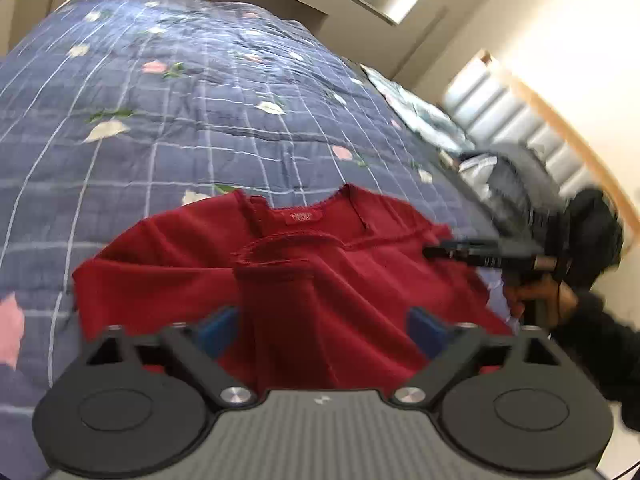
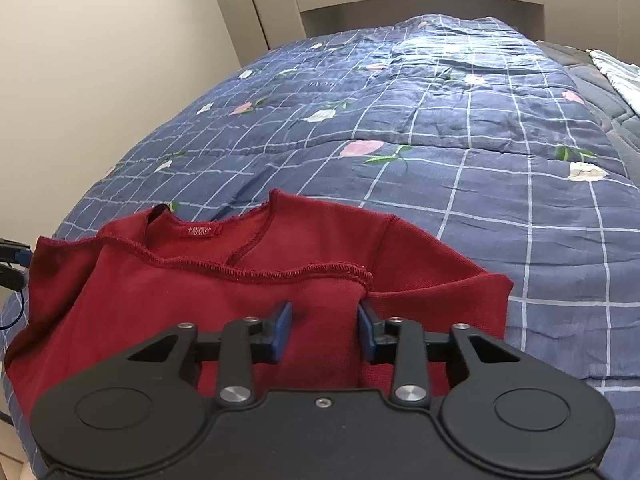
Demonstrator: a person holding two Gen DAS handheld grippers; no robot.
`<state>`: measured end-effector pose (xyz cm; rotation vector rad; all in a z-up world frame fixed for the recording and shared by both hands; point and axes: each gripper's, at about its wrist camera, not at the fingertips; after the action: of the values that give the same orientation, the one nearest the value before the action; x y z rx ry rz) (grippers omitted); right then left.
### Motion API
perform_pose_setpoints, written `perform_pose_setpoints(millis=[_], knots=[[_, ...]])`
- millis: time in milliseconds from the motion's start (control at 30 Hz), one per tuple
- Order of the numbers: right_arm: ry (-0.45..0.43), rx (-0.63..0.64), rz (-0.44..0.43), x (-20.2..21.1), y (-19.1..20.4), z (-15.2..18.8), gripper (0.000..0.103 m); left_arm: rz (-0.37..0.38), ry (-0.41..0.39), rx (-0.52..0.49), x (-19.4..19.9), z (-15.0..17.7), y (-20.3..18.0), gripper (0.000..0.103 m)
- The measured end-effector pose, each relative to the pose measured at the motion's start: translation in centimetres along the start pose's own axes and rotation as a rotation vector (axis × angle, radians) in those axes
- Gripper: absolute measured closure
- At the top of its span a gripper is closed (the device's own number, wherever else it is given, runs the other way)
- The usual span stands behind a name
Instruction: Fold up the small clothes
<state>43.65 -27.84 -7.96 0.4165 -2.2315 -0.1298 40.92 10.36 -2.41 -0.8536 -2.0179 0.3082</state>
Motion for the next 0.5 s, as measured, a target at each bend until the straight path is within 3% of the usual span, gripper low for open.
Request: perform_pose_setpoints(millis=[67,133,200,233,500], knots=[[-0.013,-0.010,0.005,0.2,-0.1,0.0,0.072,-0.030,0.020,-0.013,-0.6,-0.3,-0.4,0.042],[-0.023,-0.015,0.007,0.3,-0.1,0.1,0.084,-0.058,0.025,0.017,-0.8,-0.5,0.1,0.060],[-0.040,0.002,0.012,0.7,0.0,0.1,0.093,-0.097,0.026,0.044,-0.9,-0.6,0.7,0.095],[-0.052,0.017,0.016,0.9,0.2,0.0,0.099,-0.123,0.023,0.045,-0.8,-0.6,0.9,0.099],[-0.212,0.097,0.068,3.0,1.6,-2.5,0.100,-0.213,-0.127,0.044,1.9,-1.3,1.6,0.100]])
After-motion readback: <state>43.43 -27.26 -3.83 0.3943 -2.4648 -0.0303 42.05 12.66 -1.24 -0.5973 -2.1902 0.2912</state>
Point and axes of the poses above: each gripper's, at about its wrist camera, not at the fingertips, and x roughly against the way its jaws point, y to its left, z to its underside, and after that the axes turned 3 degrees about z, right-handed
